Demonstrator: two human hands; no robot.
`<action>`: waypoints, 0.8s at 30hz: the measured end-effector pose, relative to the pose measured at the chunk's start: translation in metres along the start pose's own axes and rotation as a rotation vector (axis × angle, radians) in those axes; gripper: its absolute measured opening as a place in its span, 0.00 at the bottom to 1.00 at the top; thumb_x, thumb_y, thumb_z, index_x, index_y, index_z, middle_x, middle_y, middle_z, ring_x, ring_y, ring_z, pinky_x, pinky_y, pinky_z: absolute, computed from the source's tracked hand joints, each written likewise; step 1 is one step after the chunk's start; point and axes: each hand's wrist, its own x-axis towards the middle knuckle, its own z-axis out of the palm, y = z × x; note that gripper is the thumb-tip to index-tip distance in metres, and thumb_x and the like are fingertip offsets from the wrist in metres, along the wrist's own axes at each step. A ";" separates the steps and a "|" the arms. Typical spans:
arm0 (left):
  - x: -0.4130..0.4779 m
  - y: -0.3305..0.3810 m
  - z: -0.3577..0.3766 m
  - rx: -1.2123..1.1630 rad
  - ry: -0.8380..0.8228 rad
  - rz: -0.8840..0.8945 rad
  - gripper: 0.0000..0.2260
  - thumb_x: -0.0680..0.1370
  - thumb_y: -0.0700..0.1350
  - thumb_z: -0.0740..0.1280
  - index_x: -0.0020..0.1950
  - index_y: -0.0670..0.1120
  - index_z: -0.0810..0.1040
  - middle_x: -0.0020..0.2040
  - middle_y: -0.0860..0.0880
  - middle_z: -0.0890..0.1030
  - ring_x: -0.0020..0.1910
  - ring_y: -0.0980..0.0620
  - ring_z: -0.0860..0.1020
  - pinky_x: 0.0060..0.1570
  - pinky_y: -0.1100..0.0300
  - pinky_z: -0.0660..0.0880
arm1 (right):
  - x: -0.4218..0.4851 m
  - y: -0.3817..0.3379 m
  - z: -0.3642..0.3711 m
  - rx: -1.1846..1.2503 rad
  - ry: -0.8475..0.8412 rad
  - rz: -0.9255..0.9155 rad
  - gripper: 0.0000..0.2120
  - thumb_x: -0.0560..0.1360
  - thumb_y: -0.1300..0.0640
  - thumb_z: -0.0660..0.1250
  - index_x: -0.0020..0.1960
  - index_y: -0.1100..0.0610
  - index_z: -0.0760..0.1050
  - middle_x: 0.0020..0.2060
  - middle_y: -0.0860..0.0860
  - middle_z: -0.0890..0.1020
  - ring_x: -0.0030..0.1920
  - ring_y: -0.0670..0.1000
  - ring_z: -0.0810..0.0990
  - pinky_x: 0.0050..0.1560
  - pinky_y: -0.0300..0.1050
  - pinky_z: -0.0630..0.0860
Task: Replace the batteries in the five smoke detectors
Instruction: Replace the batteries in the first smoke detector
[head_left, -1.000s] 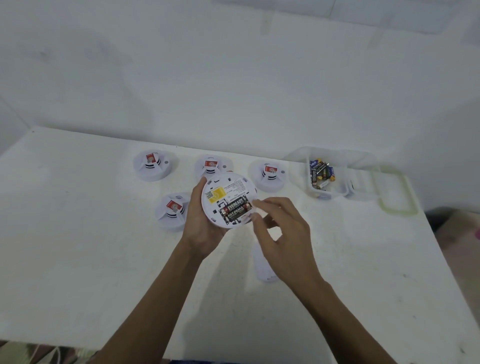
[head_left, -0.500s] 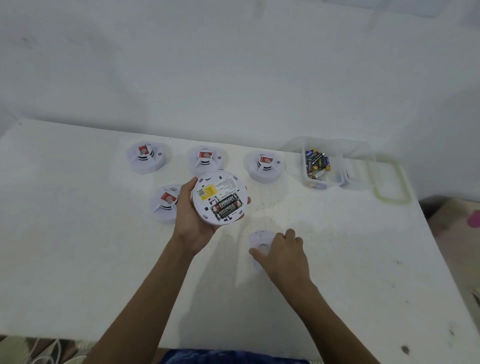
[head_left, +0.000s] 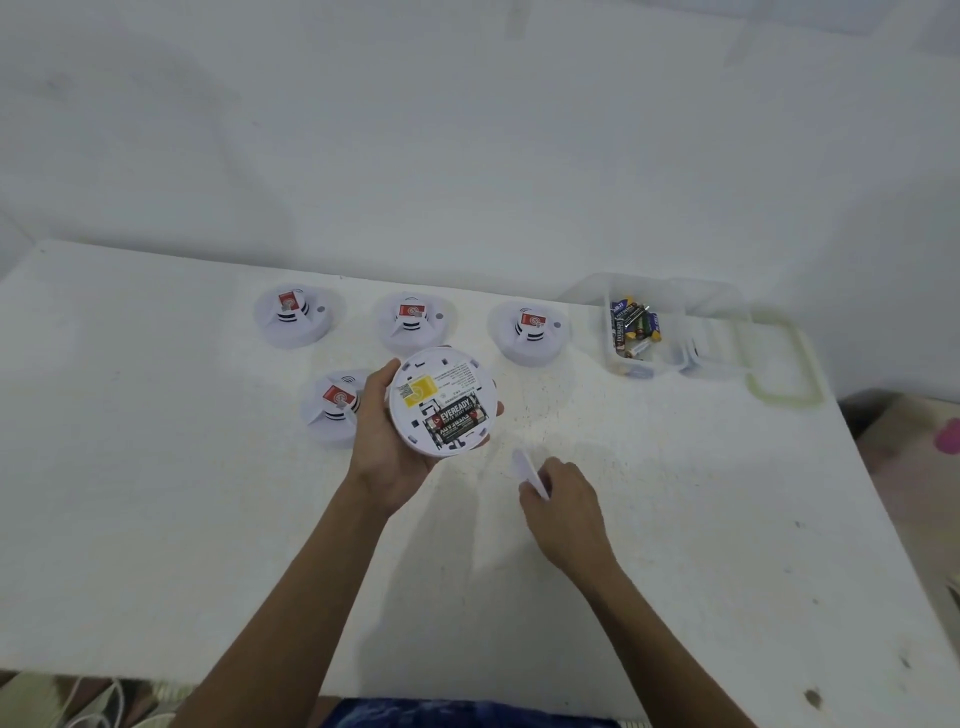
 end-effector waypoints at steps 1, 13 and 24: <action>-0.001 0.000 -0.001 -0.003 -0.002 -0.004 0.27 0.75 0.60 0.55 0.65 0.45 0.75 0.66 0.37 0.74 0.57 0.33 0.78 0.50 0.43 0.79 | -0.001 -0.001 -0.004 0.114 -0.009 0.009 0.08 0.79 0.51 0.61 0.45 0.55 0.70 0.42 0.52 0.77 0.39 0.46 0.75 0.38 0.35 0.73; -0.001 -0.003 0.004 -0.013 0.030 -0.024 0.26 0.79 0.57 0.50 0.67 0.45 0.73 0.65 0.37 0.75 0.61 0.32 0.75 0.52 0.41 0.78 | -0.022 -0.054 -0.071 0.592 0.157 -0.278 0.14 0.77 0.44 0.54 0.44 0.54 0.65 0.34 0.53 0.77 0.29 0.51 0.72 0.29 0.41 0.69; 0.000 -0.006 0.015 0.097 0.153 0.073 0.26 0.81 0.54 0.49 0.44 0.51 0.86 0.45 0.47 0.85 0.42 0.50 0.84 0.39 0.58 0.81 | -0.020 -0.080 -0.046 0.062 0.458 -0.602 0.19 0.70 0.41 0.67 0.54 0.52 0.75 0.53 0.51 0.80 0.52 0.50 0.72 0.44 0.41 0.76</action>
